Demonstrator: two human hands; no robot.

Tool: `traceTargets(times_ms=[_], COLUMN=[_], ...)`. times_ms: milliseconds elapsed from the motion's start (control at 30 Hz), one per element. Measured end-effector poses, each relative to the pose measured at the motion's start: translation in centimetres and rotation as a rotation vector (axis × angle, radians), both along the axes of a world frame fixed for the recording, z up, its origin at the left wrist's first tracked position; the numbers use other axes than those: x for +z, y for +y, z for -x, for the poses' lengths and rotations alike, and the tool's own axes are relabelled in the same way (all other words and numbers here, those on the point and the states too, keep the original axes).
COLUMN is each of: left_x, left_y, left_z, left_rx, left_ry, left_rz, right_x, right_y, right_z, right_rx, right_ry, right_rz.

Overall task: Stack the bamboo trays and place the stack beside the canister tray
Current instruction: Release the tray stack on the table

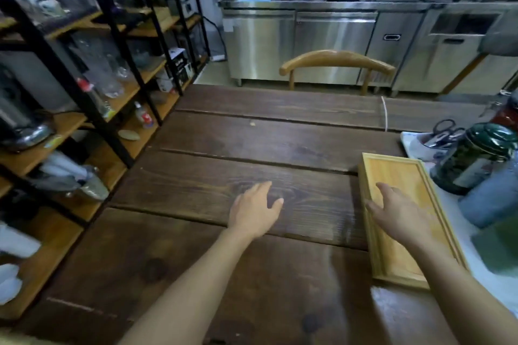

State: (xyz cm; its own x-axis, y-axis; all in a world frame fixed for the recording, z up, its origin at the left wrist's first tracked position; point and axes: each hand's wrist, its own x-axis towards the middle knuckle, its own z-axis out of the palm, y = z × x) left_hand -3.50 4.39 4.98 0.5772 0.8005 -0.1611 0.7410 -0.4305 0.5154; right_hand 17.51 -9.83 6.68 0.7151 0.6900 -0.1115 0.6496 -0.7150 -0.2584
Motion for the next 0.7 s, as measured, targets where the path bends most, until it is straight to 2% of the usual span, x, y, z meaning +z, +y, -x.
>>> traceTargets(times_ms=[200, 333, 533, 700], left_x=[3.0, 4.2, 4.0, 2.4], left_y=[1.8, 1.2, -1.6, -4.9], left_z=[14.2, 22.9, 32.9, 39.1], left_rx=[0.216, 0.372, 0.561, 0.733], left_ry=[0.127, 0.155, 0.255, 0.257], left_rz=[-0.167, -0.213, -0.218, -0.170], right_x=[0.8, 1.4, 1.8, 1.2], right_y=[6.6, 9.5, 10.8, 10.4], right_z=[11.3, 20.0, 32.5, 39.6], right_rx=[0.327, 0.552, 0.879, 1.069], right_ry=[0.025, 0.123, 0.196, 0.348], right_rz=[-0.030, -0.064, -0.034, 0.018])
